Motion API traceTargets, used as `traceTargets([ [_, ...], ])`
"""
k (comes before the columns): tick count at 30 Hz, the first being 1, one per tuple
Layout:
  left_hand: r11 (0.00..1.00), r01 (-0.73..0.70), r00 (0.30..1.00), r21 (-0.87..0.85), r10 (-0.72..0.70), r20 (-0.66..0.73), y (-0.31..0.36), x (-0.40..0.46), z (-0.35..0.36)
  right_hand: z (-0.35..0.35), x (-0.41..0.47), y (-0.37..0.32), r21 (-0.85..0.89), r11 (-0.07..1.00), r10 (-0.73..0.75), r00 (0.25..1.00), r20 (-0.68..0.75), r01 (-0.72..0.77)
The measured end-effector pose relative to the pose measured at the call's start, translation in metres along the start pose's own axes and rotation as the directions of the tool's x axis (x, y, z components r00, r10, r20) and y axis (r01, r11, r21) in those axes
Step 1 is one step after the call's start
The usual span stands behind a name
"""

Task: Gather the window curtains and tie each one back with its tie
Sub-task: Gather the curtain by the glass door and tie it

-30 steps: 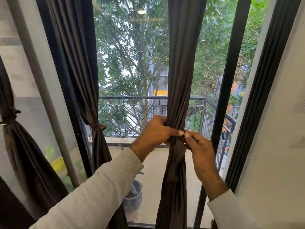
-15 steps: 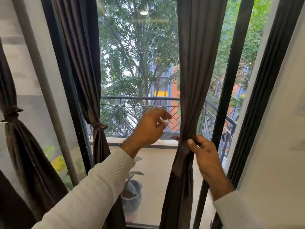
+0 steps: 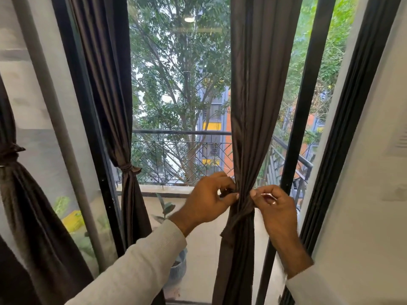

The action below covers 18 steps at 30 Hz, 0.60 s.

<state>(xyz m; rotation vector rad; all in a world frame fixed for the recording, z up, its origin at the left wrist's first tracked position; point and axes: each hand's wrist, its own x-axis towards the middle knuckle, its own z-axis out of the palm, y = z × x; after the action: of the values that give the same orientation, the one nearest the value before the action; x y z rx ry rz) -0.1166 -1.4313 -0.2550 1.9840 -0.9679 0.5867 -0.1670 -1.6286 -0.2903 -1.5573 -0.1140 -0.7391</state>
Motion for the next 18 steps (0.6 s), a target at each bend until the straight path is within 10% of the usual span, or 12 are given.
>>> traceTargets([
  [3, 0.997, 0.001, 1.0, 0.077, 0.0, -0.017, 0.006, -0.001, 0.006, 0.001, -0.013, -0.001, -0.142, 0.979, -0.143, 0.989, 0.019, 0.145],
  [10, 0.997, -0.04, 0.994, 0.068, 0.033, 0.106, 0.004, 0.01, 0.003, -0.006, -0.006, 0.001, -0.145, 0.989, 0.026, 0.997, 0.074, -0.015],
  [18, 0.947, -0.318, 0.944, -0.054, 0.311, -0.114, 0.014, 0.009, 0.005, -0.004, -0.012, 0.002, -0.064, 0.997, -0.031, 0.988, 0.154, 0.042],
])
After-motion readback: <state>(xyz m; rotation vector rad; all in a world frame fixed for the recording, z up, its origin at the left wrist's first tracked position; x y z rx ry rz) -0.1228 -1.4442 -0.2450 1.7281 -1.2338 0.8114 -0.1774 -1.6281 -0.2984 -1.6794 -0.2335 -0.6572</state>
